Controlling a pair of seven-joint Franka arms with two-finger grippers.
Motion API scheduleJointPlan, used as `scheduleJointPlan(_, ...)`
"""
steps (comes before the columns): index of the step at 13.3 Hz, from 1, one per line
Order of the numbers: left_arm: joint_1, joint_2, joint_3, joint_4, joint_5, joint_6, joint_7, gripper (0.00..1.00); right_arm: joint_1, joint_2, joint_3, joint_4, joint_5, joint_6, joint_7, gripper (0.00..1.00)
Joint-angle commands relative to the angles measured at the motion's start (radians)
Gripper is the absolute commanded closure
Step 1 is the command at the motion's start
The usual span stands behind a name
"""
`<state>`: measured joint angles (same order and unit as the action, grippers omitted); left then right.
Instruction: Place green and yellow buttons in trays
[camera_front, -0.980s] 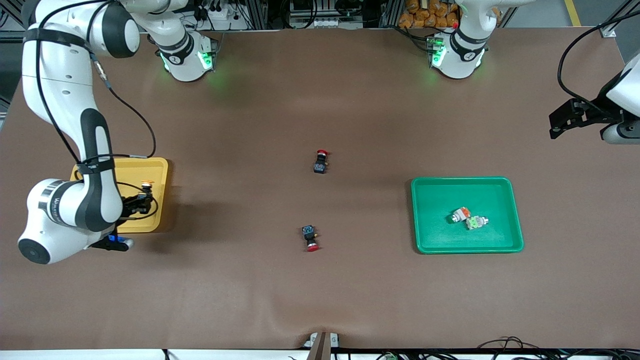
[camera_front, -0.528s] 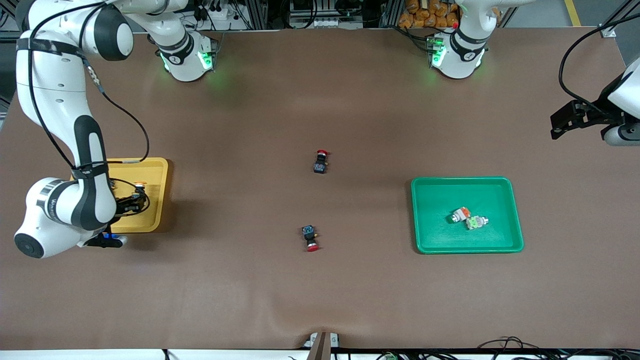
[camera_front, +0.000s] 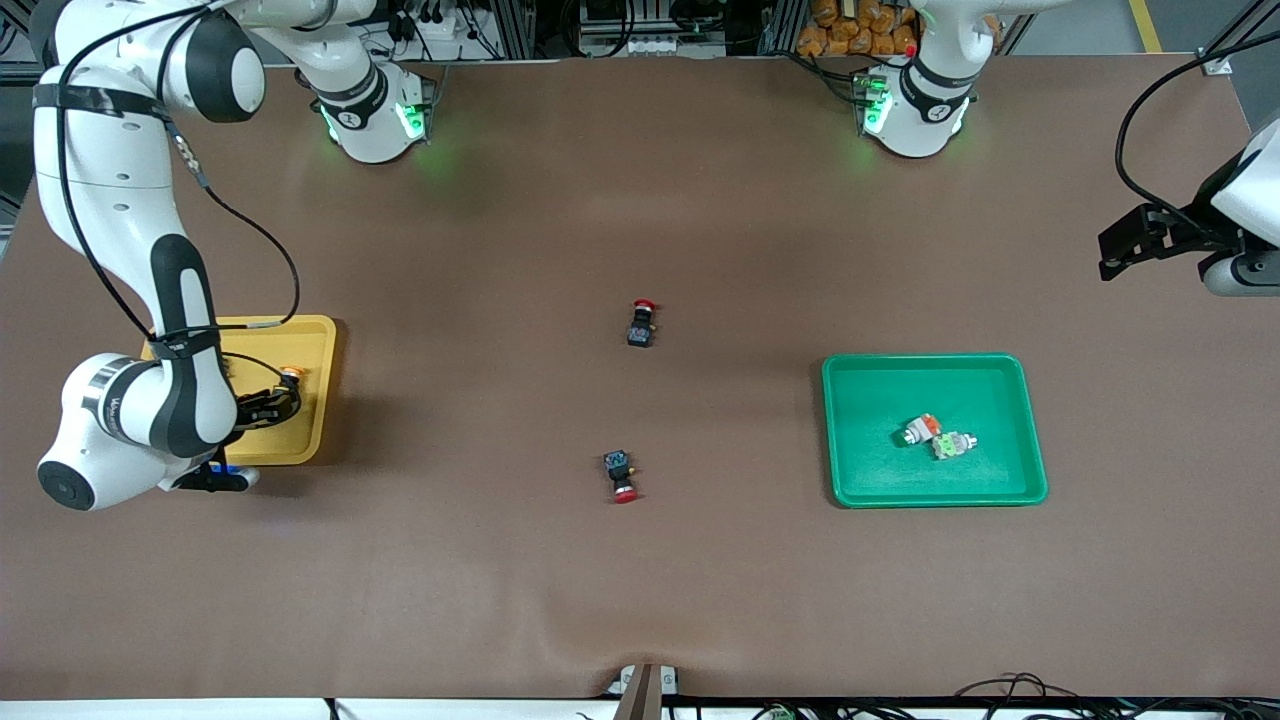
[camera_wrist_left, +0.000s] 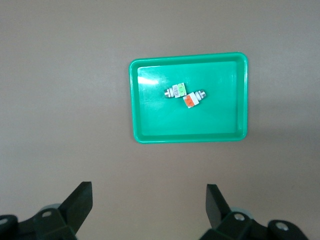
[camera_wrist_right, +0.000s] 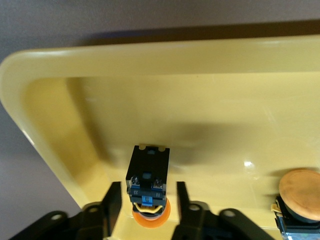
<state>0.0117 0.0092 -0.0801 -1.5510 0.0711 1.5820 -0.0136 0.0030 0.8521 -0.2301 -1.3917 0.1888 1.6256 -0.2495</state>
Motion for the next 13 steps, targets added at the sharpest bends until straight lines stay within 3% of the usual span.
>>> scheduleJointPlan(1,0.007,-0.008,0.003,-0.004,-0.024,0.004,0.024,0.0,-0.011,-0.015,0.015,-0.001,-0.014,-0.009,-0.007,0.0)
scheduleJointPlan(5,0.005,-0.006,0.003,-0.004,-0.024,0.013,0.024,0.0,0.012,-0.033,0.029,0.124,0.009,-0.145,0.001,0.0)
scheduleJointPlan(11,0.007,-0.014,0.003,-0.011,-0.025,0.006,0.024,0.0,0.037,-0.085,0.041,0.431,0.067,-0.124,-0.007,0.0)
scheduleJointPlan(13,0.013,-0.014,0.003,-0.012,-0.025,0.003,0.026,0.0,0.0,-0.108,0.046,0.454,0.07,-0.057,-0.01,0.0)
